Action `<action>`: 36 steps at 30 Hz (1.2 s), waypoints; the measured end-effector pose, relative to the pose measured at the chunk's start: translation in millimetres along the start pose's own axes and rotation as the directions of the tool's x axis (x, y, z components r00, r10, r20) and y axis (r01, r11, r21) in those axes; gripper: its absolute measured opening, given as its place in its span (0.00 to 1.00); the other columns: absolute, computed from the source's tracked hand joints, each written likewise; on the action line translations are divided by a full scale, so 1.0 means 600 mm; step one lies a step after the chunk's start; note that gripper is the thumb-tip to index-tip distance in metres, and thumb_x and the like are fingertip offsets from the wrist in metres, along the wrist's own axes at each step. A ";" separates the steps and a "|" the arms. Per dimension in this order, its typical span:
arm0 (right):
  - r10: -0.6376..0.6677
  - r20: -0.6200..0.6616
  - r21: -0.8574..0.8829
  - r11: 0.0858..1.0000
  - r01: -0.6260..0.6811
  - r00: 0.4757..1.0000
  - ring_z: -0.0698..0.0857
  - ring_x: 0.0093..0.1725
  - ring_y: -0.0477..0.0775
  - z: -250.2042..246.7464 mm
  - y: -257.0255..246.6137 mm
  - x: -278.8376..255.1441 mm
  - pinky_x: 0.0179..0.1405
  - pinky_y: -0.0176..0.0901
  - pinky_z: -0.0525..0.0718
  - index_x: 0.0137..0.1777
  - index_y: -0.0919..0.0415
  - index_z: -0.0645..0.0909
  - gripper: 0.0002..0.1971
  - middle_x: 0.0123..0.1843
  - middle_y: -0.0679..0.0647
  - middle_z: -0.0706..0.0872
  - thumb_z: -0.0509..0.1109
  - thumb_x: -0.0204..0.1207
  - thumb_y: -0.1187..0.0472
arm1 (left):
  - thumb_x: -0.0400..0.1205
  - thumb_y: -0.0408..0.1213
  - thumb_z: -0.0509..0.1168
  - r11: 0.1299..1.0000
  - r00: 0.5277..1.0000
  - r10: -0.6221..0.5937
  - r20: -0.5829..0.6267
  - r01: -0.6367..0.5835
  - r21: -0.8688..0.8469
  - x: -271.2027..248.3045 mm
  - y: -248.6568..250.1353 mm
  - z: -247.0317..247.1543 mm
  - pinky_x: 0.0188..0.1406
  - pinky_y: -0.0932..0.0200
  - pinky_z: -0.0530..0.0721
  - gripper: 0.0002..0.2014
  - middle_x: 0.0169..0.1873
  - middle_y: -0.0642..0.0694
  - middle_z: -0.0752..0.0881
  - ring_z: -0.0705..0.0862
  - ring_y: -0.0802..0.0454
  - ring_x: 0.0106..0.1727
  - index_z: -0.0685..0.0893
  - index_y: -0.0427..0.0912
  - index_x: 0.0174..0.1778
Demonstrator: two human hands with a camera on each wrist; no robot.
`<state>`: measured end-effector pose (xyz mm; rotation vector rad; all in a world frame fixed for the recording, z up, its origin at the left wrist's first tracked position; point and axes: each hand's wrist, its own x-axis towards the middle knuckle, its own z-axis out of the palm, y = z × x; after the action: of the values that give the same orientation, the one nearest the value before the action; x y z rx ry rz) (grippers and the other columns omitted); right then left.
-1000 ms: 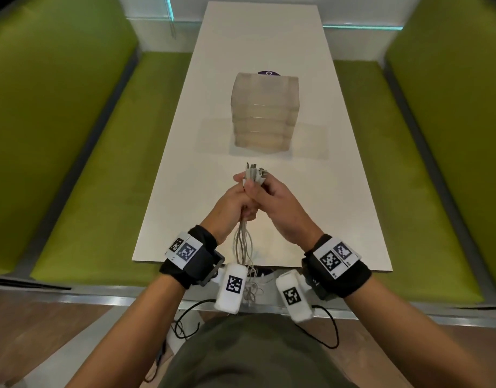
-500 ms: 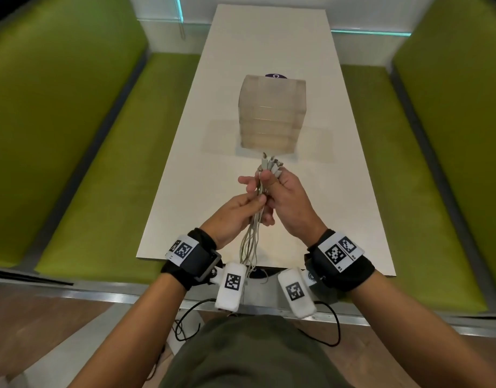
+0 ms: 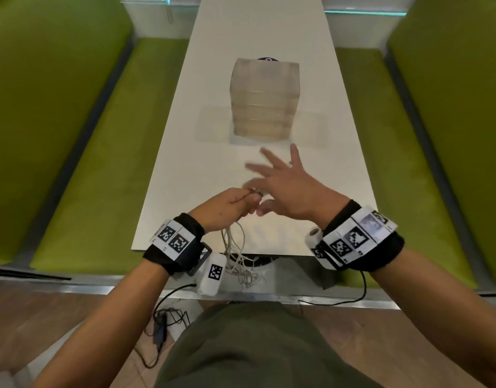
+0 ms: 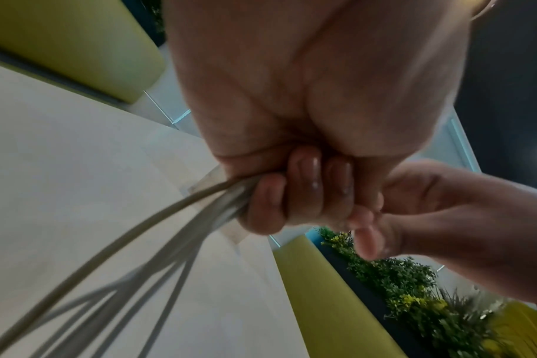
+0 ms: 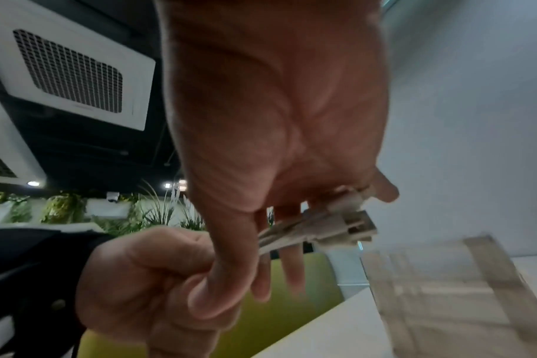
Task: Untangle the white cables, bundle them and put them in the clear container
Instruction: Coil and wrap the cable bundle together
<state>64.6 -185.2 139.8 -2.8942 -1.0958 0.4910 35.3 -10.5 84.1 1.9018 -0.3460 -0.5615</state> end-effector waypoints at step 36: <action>0.100 -0.221 0.350 0.937 -0.017 0.970 0.77 0.30 0.43 -0.156 0.076 -0.086 0.32 0.42 0.74 0.41 0.58 0.82 0.13 0.27 0.44 0.78 0.65 0.81 0.50 | 0.77 0.65 0.52 0.999 0.996 -0.038 -0.078 0.035 -0.036 -0.028 -0.125 0.075 0.35 0.59 0.75 0.23 0.28 0.51 0.77 0.76 0.58 0.28 0.73 0.46 0.38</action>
<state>84.8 -243.7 238.4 -2.5973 -0.7979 0.2930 -4.5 -8.8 4.3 1.8943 -0.2496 -0.5119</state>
